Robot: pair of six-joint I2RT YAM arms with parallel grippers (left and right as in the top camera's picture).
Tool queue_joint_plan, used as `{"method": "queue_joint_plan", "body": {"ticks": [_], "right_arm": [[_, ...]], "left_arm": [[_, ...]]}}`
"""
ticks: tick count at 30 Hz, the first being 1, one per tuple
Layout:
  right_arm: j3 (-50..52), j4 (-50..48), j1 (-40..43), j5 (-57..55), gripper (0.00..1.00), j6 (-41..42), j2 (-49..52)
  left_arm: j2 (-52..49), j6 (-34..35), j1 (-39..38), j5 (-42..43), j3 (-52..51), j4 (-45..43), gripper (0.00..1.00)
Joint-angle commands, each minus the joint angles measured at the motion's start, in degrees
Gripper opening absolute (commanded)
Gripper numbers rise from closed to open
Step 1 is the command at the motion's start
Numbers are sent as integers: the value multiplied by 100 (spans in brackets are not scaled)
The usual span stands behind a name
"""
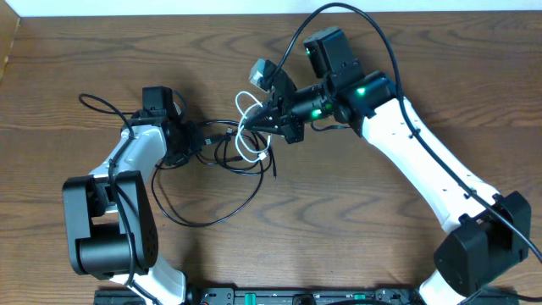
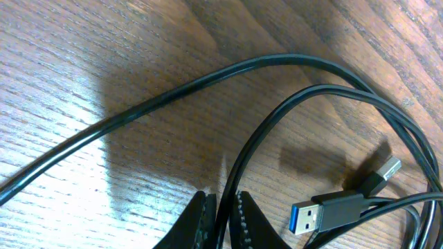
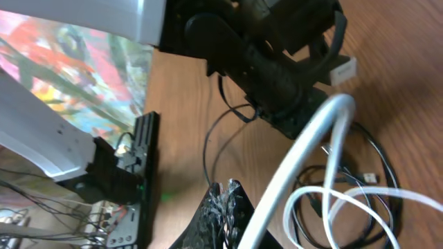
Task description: Untangle cables
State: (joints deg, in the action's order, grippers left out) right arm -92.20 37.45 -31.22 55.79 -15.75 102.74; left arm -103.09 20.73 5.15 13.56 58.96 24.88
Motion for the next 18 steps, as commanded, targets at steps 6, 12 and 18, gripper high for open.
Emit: {"method": "queue_joint_plan", "body": {"ticks": [6, 12, 18], "right_arm": [[-33, -4, -22, -905, 1, -144, 2], [-28, 107, -22, -2092, 1, -144, 2], [33, 160, -70, -2286, 1, -144, 98]], "left_arm": [[-66, -55, 24, -57, 33, 28, 13], [-66, -52, 24, -55, 33, 57, 13], [-66, 98, 24, 24, 33, 170, 13]]}}
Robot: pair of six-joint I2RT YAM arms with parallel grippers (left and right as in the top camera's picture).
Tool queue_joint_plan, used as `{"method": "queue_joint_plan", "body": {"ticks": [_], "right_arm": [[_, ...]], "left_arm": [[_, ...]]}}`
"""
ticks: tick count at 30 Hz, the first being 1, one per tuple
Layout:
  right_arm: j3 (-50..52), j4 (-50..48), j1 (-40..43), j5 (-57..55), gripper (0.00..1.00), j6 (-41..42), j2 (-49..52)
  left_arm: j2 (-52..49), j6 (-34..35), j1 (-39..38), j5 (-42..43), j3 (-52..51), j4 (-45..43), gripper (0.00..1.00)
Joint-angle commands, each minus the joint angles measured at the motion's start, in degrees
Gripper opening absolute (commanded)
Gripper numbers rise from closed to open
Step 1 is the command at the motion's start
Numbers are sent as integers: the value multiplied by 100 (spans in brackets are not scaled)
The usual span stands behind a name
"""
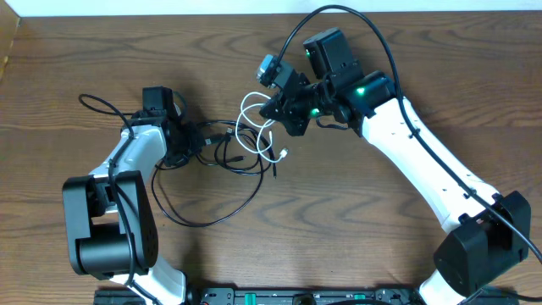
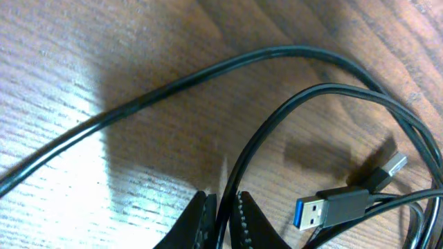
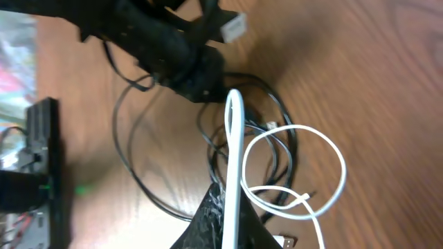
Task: Untangle cables
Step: 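Pull the white cable up and right away from the black bundle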
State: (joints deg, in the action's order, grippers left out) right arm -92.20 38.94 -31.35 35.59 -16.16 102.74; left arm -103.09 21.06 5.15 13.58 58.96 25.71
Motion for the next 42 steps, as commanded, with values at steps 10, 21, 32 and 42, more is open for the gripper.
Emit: {"method": "queue_joint_plan", "body": {"ticks": [10, 21, 32, 42], "right_arm": [[39, 4, -105, -267, 1, -63, 498], [39, -44, -151, -264, 1, 160, 804], [39, -181, -107, -1097, 1, 549, 863], [39, 28, 529, -2588, 1, 758, 863]], "left_arm": [[-66, 63, 24, 575, 35, 219, 29], [-63, 321, 94, 702, 424, 859, 45], [-63, 317, 94, 627, 400, 942, 52], [-63, 317, 94, 625, 214, 938, 52]]}}
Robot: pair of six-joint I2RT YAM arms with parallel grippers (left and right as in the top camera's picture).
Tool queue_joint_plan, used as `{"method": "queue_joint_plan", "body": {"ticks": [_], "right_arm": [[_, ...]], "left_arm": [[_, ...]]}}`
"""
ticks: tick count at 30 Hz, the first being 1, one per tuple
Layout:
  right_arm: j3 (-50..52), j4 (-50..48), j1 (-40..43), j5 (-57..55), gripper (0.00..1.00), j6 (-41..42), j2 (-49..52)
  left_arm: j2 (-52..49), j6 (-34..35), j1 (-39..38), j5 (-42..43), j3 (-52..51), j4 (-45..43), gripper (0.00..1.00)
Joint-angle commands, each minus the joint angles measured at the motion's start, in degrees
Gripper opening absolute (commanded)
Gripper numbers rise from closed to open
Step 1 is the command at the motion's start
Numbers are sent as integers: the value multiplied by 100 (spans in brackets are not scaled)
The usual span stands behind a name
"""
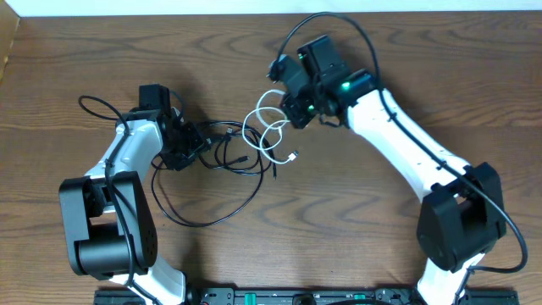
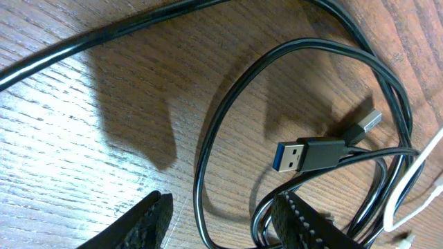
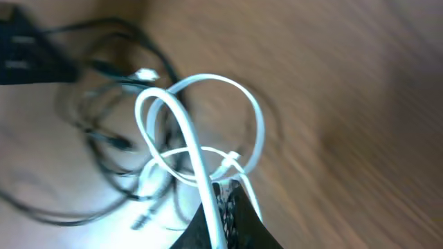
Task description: Untangle cables
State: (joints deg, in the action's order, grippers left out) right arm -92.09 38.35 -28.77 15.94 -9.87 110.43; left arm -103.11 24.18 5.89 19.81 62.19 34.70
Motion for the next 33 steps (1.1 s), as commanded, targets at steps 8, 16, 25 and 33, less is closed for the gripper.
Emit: {"method": "queue_joint_plan", "body": {"ticks": [8, 16, 25, 33], "right_arm": [[28, 914, 1414, -1001, 1, 302, 94], [28, 1163, 2621, -994, 1, 1132, 94], [28, 1165, 3379, -1259, 1, 1626, 94], [63, 1228, 3738, -1386, 1, 2033, 96]], "left_arm": [[-61, 4, 20, 4, -122, -46, 52], [-61, 7, 17, 4, -122, -109, 52], [-61, 4, 15, 7, -125, -107, 52], [-61, 7, 15, 4, -125, -109, 52]]}}
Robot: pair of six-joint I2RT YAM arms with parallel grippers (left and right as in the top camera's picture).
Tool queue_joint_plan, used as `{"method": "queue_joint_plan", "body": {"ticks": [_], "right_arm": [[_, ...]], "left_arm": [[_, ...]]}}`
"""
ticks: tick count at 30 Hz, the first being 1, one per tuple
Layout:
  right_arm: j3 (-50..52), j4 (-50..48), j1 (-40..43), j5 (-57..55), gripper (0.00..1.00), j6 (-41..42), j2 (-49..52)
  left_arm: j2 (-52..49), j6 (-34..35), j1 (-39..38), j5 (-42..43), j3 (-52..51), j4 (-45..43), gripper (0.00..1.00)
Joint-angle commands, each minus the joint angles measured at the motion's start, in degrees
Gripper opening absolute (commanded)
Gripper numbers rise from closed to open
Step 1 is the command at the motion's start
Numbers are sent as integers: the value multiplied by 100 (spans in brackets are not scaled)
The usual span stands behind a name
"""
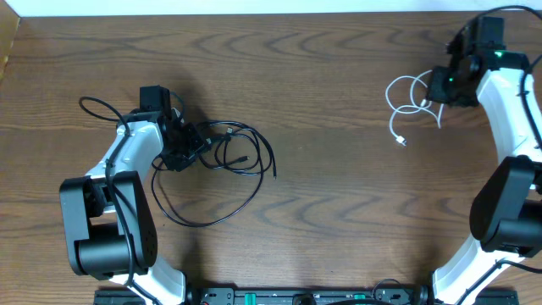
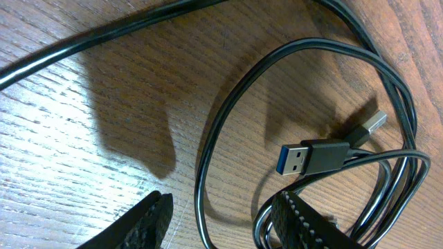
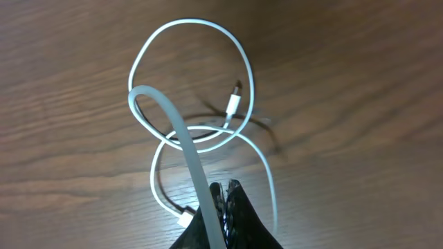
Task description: Untangle cables
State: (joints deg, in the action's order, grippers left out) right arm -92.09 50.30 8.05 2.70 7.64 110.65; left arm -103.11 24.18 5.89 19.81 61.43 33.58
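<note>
The white cable (image 1: 412,100) hangs in loops at the far right of the table, apart from the black cable; my right gripper (image 1: 441,85) is shut on it. In the right wrist view its loops (image 3: 201,104) dangle over bare wood ahead of the right gripper (image 3: 225,188). The black cable (image 1: 222,152) lies coiled left of centre, its blue-tipped USB plug (image 2: 311,155) showing in the left wrist view. My left gripper (image 2: 221,211) stands open over a black strand, at the coil's left side (image 1: 182,151).
A long black loop (image 1: 203,212) trails toward the table's front, and another strand (image 1: 97,106) arcs out to the far left. Wooden tabletop (image 1: 339,212) lies between the two cables.
My right gripper, still shut on the white cable, has moved from the table's middle to the far right, with the cable clear of the black coil. The left gripper stays open.
At first my left gripper was shut on a black strand while the right held the white cable up beside the black tangle. Then the left gripper was open and the white loops hung just right of the coil. Now they hang at the far right.
</note>
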Motion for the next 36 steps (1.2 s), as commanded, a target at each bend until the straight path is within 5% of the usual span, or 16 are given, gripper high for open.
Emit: {"method": "queue_joint_plan", "body": {"ticks": [1, 13, 21, 32, 33, 34, 36], "right_arm": [[85, 31, 48, -55, 1, 286, 74], [529, -79, -203, 732, 1, 46, 74], [529, -313, -323, 2417, 1, -1403, 74], [540, -428, -310, 59, 2, -1102, 74], [551, -439, -313, -83, 5, -1008, 74], [557, -435, -313, -160, 26, -901, 74], [579, -422, -313, -160, 99, -675, 74]], "left_arm": [[-61, 7, 15, 4, -48, 2, 52], [-61, 4, 15, 4, -48, 0, 51], [-61, 4, 15, 4, -48, -2, 51], [-61, 4, 15, 4, -48, -7, 51], [-61, 4, 15, 4, -48, -13, 52], [-61, 4, 15, 4, -48, -22, 51], [-61, 4, 15, 4, -48, -24, 51]]}}
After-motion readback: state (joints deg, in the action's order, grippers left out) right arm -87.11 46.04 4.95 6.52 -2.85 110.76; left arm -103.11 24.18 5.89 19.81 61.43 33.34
